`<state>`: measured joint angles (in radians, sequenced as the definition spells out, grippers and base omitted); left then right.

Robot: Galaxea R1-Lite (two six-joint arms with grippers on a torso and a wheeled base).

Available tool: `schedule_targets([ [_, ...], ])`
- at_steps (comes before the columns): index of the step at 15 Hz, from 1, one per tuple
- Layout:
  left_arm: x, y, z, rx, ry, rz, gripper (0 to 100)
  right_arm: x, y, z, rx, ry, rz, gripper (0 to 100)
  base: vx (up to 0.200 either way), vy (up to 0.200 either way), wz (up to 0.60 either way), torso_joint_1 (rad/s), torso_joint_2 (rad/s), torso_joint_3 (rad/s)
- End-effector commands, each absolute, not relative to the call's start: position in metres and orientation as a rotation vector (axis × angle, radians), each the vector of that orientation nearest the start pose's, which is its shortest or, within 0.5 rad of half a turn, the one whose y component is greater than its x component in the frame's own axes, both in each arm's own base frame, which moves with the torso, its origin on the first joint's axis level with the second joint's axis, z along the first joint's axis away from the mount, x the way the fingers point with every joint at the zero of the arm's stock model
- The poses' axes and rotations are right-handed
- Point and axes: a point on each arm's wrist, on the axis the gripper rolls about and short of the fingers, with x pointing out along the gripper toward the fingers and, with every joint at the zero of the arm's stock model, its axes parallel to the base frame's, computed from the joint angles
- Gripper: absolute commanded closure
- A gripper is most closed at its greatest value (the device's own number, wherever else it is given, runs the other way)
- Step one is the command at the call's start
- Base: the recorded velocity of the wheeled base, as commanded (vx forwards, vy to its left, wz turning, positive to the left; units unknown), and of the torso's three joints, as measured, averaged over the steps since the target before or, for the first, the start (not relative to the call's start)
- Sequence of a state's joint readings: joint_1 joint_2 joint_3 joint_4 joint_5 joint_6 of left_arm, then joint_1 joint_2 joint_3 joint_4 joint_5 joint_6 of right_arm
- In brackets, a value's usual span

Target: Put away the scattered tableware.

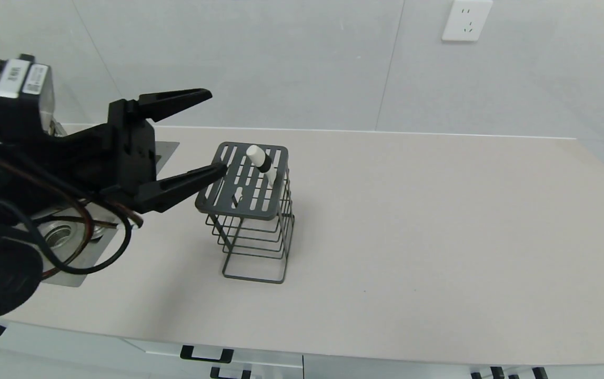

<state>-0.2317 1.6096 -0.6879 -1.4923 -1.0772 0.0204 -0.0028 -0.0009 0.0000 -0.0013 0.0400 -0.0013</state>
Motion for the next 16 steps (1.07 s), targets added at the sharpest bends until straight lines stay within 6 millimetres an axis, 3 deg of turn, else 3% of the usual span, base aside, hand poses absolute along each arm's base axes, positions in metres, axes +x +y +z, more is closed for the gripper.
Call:
schedule_targets([
  [1,0.181,-0.061,0.261,0.294,-0.623,-1.217,0,-0.023,0.001,0.076,-0.002,-0.002,0.037,100,0.000,0.000,0.00,0.000,0.00,0.000],
  [4,0.123,-0.048,0.229,0.330,-0.607,-1.204,0,-0.023,0.001,0.076,-0.002,-0.002,0.038,100,0.000,0.000,0.00,0.000,0.00,0.000],
  [6,0.076,-0.036,0.191,0.336,-0.560,-1.187,0,-0.023,0.001,0.076,-0.002,-0.002,0.037,100,0.000,0.000,0.00,0.000,0.00,0.000],
  [9,0.031,-0.023,0.183,0.385,-0.587,-1.034,0,-0.023,0.001,0.076,-0.003,-0.002,0.037,100,0.000,0.000,0.00,0.000,0.00,0.000],
  [10,0.006,-0.019,0.167,0.373,-0.534,-0.959,0,-0.023,0.001,0.076,-0.003,-0.002,0.037,100,0.000,0.000,0.00,0.000,0.00,0.000],
  [11,0.003,-0.019,0.165,0.373,-0.530,-0.956,0,-0.023,0.001,0.076,-0.003,-0.002,0.037,100,0.000,0.000,0.00,0.000,0.00,0.000],
  [12,-0.028,-0.017,0.138,0.343,-0.497,-0.964,0,-0.023,0.001,0.076,-0.003,-0.002,0.037,100,0.000,0.000,0.00,0.000,0.00,0.000],
  [13,-0.036,-0.016,0.129,0.327,-0.472,-0.961,0,-0.023,0.001,0.076,-0.005,-0.002,0.037,100,0.000,0.000,0.00,0.000,0.00,0.000],
  [15,-0.030,-0.016,0.114,0.305,-0.384,-0.896,0,-0.023,0.001,0.076,-0.005,-0.002,0.037,100,0.000,0.000,0.00,0.000,0.00,0.000],
  [16,-0.027,-0.014,0.109,0.266,-0.325,-0.733,0,-0.023,0.001,0.076,-0.005,-0.002,0.037,100,0.000,0.000,0.00,0.000,0.00,0.000],
])
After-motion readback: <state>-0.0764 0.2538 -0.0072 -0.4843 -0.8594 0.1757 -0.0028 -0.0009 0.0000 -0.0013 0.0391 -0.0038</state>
